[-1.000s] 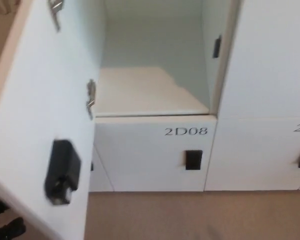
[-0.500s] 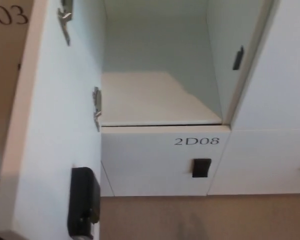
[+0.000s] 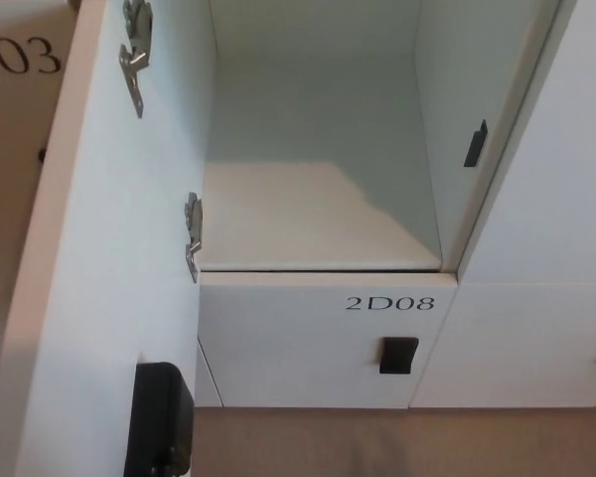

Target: The robot walks towards an open cabinet and lifts its left hand to push the door towards the right to close it.

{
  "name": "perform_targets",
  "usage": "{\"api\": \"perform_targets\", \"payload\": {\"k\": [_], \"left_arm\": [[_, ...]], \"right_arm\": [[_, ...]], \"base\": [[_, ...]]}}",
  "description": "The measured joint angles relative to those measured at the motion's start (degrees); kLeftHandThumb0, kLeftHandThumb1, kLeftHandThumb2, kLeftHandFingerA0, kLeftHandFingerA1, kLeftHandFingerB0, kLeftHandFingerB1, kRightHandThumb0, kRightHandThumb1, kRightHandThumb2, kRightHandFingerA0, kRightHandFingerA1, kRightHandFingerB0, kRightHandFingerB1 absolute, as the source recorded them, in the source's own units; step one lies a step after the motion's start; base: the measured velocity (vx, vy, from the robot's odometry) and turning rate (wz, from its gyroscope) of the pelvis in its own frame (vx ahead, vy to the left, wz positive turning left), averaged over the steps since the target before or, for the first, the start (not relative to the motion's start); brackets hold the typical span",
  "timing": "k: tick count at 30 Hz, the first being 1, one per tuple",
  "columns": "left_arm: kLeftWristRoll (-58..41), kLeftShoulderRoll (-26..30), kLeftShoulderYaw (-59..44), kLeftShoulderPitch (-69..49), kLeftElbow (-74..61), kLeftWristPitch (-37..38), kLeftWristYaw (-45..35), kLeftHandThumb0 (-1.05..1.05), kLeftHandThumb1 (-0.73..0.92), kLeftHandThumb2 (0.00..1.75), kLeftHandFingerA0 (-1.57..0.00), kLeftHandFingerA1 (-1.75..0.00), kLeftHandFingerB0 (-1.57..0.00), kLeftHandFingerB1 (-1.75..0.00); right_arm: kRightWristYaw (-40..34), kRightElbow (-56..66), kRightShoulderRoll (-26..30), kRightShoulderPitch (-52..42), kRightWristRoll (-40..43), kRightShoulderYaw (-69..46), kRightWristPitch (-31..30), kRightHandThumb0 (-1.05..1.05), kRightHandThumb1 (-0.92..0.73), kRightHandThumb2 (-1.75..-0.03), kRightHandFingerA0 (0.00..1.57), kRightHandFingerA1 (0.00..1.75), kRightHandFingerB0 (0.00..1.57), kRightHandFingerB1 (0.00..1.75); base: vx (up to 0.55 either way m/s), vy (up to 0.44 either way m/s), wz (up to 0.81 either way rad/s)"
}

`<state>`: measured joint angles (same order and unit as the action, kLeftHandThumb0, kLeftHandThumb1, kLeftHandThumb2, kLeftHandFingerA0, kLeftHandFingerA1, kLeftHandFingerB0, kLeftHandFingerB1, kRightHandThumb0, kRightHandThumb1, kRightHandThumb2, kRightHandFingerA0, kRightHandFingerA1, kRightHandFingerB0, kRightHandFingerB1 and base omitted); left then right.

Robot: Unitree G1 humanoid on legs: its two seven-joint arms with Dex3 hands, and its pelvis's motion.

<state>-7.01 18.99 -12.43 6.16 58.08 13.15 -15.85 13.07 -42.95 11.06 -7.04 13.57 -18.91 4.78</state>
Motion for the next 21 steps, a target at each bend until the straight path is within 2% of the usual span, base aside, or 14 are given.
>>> {"api": "perform_targets", "payload": {"k": [10, 11, 12, 13, 17, 19, 20, 21], "left_arm": [[0.2, 0.1, 0.8, -0.2, -0.8, 0.6, -0.1, -0.32, 0.57, 0.56, -0.84, -0.51, -0.66, -0.46], [0.3, 0.1, 1.0, -0.3, -1.1, 0.8, -0.2, -0.34, 0.57, 0.57, -0.84, -0.50, -0.67, -0.46], [0.3, 0.1, 1.1, -0.3, -1.2, 0.9, -0.2, -0.34, 0.57, 0.57, -0.84, -0.50, -0.67, -0.46], [0.4, 0.1, 1.2, -0.3, -1.3, 1.0, -0.2, -0.34, 0.57, 0.57, -0.85, -0.50, -0.67, -0.46], [0.8, 0.1, 2.7, -2.2, -5.6, 1.7, -1.0, -0.36, 0.58, 0.58, -0.84, -0.49, -0.66, -0.45], [1.3, 0.0, 3.3, -3.1, -7.0, 2.2, -1.2, -0.39, 0.59, 0.57, -0.78, -0.49, -0.60, -0.43], [1.5, 0.0, 3.7, -3.5, -7.8, 2.6, -1.2, -0.63, 0.57, 0.92, -0.51, -0.57, -0.36, -0.50], [1.6, -0.1, 4.0, -4.2, -8.9, 3.0, -1.3, -0.63, 0.57, 0.92, -0.51, -0.57, -0.36, -0.50]], "right_arm": [[-0.2, 0.6, 0.0, 0.0, -0.1, 0.2, 0.0, -0.42, -0.67, -0.60, 0.63, 0.50, 0.52, 0.45], [-0.2, 0.6, 0.0, -0.1, -0.1, 0.3, 0.0, -0.38, -0.51, -0.92, 0.62, 0.67, 0.45, 0.59], [-0.2, 0.6, 0.0, -0.1, -0.1, 0.3, 0.0, -0.38, -0.51, -0.92, 0.62, 0.67, 0.45, 0.59], [-0.2, 0.6, 0.0, -0.1, -0.1, 0.3, 0.0, -0.41, -0.66, -0.58, 0.66, 0.51, 0.54, 0.46], [-0.3, 0.6, 0.0, -0.1, -0.2, 0.5, 0.0, -0.42, -0.67, -0.59, 0.66, 0.52, 0.53, 0.47], [-0.3, 0.6, 0.0, -0.2, -0.2, 0.5, 0.0, -0.41, -0.66, -0.59, 0.67, 0.52, 0.55, 0.47], [-0.3, 0.6, 0.0, -0.3, -0.2, 0.6, 0.0, -0.42, -0.65, -0.59, 0.68, 0.52, 0.55, 0.47], [-0.3, 0.6, 0.0, -0.4, -0.2, 0.6, 0.0, -0.42, -0.65, -0.59, 0.68, 0.52, 0.55, 0.47]], "base": [[0.00, 0.000, 0.00], [0.00, 0.000, 0.00], [0.00, 0.000, 0.00], [0.00, 0.000, 0.00], [0.00, 0.000, 0.00], [0.00, 0.000, 0.00], [0.00, 0.000, 0.00], [0.00, 0.000, 0.00]]}}
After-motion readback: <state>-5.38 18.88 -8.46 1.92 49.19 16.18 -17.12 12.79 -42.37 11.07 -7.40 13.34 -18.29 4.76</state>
